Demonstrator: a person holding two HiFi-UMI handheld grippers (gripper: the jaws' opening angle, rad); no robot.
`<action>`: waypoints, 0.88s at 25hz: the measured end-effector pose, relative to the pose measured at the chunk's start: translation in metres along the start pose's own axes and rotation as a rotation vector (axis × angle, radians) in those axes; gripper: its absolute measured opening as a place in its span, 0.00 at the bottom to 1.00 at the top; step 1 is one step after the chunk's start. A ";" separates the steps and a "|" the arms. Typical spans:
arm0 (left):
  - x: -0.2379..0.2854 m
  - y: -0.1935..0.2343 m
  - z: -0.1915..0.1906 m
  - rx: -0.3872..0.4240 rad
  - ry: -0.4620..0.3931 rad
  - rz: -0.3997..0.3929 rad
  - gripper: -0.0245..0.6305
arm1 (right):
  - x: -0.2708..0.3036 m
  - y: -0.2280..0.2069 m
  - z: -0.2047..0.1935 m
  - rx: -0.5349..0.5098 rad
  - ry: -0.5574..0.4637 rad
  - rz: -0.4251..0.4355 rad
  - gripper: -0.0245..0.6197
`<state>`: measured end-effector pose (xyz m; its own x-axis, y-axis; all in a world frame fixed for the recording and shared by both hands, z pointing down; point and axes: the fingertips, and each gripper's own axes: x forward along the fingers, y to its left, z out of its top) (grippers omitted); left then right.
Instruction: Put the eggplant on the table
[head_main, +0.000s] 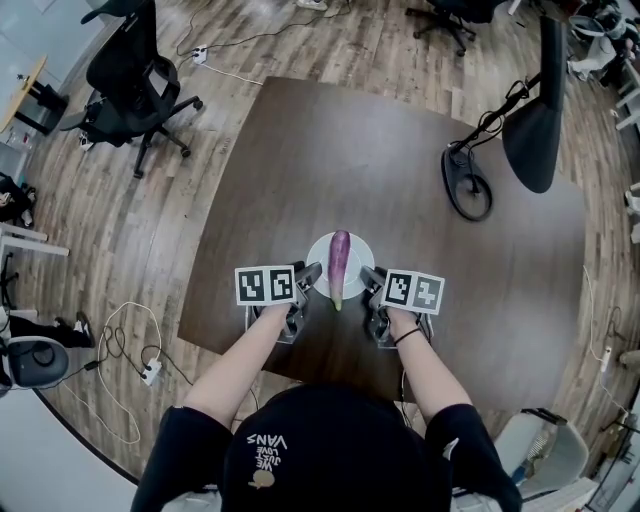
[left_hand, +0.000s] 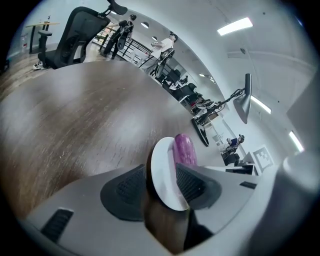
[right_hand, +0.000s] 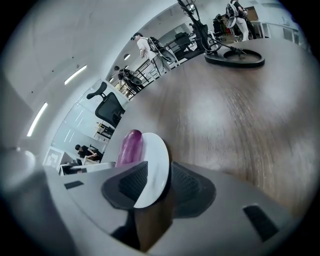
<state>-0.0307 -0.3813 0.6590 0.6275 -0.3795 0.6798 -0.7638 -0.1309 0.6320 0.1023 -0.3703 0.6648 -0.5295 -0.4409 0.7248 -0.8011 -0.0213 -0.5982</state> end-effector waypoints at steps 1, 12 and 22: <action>-0.001 0.001 -0.001 -0.002 -0.002 -0.002 0.31 | -0.001 0.000 -0.001 0.000 -0.002 -0.002 0.25; -0.018 -0.007 0.003 0.028 -0.040 -0.015 0.31 | -0.019 0.006 0.002 -0.053 -0.066 -0.049 0.25; -0.052 -0.034 0.015 0.218 -0.174 -0.038 0.12 | -0.054 0.032 0.012 -0.181 -0.224 -0.073 0.09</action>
<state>-0.0395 -0.3707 0.5968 0.6351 -0.5194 0.5717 -0.7668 -0.3346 0.5478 0.1083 -0.3577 0.6020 -0.4100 -0.6315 0.6581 -0.8821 0.0911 -0.4621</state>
